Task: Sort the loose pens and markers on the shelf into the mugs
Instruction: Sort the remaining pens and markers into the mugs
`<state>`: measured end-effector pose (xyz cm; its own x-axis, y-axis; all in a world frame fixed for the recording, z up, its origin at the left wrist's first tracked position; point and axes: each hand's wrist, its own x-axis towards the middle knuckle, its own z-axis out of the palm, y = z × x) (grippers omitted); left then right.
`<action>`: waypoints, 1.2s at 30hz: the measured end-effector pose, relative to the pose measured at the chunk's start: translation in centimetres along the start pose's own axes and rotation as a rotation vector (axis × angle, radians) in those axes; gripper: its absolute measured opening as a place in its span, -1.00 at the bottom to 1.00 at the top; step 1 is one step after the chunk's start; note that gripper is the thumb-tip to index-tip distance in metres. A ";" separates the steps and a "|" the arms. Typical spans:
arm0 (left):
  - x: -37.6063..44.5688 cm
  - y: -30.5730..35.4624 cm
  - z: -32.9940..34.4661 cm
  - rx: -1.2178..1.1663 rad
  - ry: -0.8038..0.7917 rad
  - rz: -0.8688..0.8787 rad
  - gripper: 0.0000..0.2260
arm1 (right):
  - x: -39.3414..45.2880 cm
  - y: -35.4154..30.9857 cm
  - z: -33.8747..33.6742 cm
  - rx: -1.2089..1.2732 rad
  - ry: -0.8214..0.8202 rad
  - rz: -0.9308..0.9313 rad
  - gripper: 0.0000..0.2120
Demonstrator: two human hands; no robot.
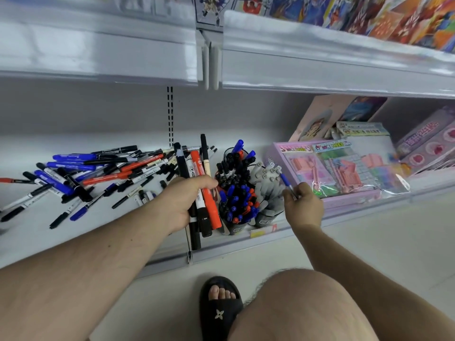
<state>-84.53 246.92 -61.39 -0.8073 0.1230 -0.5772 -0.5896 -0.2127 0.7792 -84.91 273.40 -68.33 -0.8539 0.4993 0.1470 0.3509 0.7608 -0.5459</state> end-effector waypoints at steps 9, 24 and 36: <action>0.5 -0.1 0.2 0.006 0.002 0.000 -0.94 | 1.7 -1.1 1.9 -0.307 -0.290 -0.127 -0.76; -3.4 1.1 -2.9 0.186 -0.158 -0.004 -0.61 | -2.7 -13.7 -6.3 0.365 -0.559 -0.056 -0.81; -7.6 1.8 -5.9 0.265 -0.063 0.251 -0.76 | -11.8 -22.8 -5.3 0.349 -0.683 -0.095 -0.71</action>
<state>-79.29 239.92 -57.07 -0.9228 0.1599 -0.3505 -0.3529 0.0138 0.9355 -80.74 252.37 -53.24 -0.9617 -0.0140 -0.2737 0.2200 0.5561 -0.8015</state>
